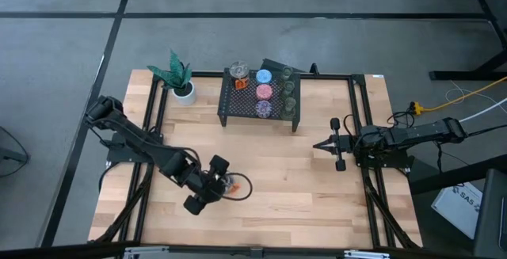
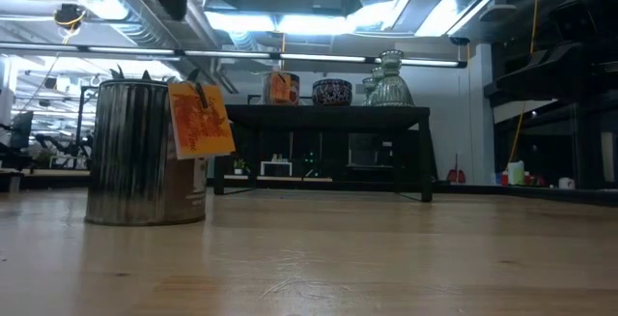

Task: Pick & Place candle stick holders
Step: Put the scented candle can on the shelf

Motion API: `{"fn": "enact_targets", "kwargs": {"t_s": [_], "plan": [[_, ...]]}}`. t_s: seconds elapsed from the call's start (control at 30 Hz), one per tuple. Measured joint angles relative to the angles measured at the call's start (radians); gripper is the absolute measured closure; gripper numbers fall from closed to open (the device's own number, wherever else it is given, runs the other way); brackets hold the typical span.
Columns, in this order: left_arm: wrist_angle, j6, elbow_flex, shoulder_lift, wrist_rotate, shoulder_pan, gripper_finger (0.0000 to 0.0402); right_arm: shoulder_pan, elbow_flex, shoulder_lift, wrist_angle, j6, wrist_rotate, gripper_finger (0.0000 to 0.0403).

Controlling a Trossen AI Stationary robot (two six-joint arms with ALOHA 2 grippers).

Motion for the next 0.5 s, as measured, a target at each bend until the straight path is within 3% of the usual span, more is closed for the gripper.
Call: {"fn": "enact_targets", "kwargs": {"t_s": [0.27,0.5], "plan": [[-0.058,-0.076,0.101,0.000,-0.055,0.000,0.0137,0.000,0.000,0.000,0.000,0.000,0.000,0.0400],[-0.063,-0.121,0.118,0.000,-0.094,0.000,0.0223,0.000,0.000,0.000,0.000,0.000,0.000,0.0400]]}}
